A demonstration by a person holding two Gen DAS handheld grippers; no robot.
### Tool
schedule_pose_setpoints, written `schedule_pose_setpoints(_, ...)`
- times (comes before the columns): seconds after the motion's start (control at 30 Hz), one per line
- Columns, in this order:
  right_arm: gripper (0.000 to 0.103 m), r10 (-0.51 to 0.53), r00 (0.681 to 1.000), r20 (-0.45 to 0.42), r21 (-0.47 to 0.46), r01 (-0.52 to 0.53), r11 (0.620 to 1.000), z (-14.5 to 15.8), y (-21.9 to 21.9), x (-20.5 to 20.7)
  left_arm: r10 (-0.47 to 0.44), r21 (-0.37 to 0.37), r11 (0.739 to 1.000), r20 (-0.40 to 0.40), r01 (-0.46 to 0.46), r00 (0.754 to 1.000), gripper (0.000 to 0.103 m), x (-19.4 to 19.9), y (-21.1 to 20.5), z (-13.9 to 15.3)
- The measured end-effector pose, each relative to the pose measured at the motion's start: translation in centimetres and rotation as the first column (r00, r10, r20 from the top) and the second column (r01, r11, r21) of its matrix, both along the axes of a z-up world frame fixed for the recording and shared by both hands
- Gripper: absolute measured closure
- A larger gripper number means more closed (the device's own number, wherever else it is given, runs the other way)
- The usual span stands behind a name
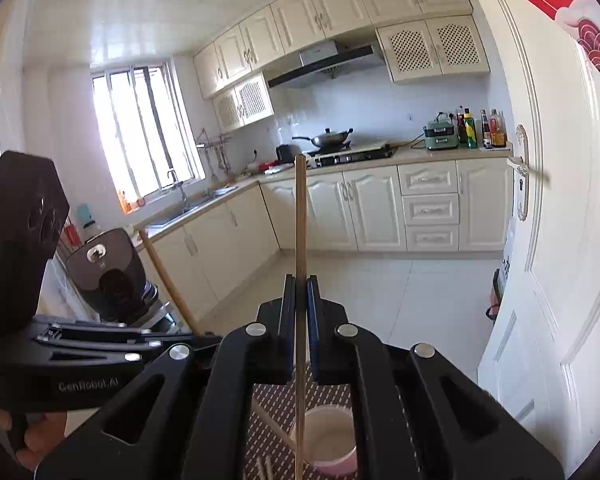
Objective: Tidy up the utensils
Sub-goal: 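Lift the left tool's chopstick over the pink cup while the right tool does likewise, then open the left tool to drop its chopstick into the cup while the right tool opens too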
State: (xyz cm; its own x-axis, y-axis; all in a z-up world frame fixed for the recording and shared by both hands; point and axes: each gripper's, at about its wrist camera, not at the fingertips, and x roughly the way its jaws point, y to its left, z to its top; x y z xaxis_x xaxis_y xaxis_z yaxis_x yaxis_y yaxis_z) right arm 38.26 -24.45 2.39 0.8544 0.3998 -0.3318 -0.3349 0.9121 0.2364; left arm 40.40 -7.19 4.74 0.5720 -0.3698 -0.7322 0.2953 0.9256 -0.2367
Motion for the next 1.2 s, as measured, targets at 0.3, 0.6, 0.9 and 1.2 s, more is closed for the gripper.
schedule_pose_setpoints(0.3,0.099,0.048,0.999,0.018,-0.021,-0.047,0.999,-2.1,-0.1,3.1,0.046,0.054,0.998,-0.040,-0.044,0.998,0.097,2.6,-1.5,-2.5)
schedule_pose_setpoints(0.6,0.099,0.120,0.990,-0.070,-0.063,-0.125,0.990,-4.4,0.1,4.2,0.068,0.096,0.994,-0.075,-0.061,0.995,0.097,3.2,-1.9,-4.9)
schedule_pose_setpoints(0.9,0.099,0.164,0.974,-0.157,-0.097,-0.181,0.979,-6.4,0.1,2.7,0.069,0.118,0.991,-0.095,-0.057,0.993,0.096,2.7,-2.1,-6.5)
schedule_pose_setpoints(1.2,0.098,0.161,0.966,-0.204,-0.117,-0.187,0.975,-7.2,0.2,1.4,0.062,0.131,0.990,-0.118,-0.047,0.991,0.096,2.1,-2.5,-7.3)
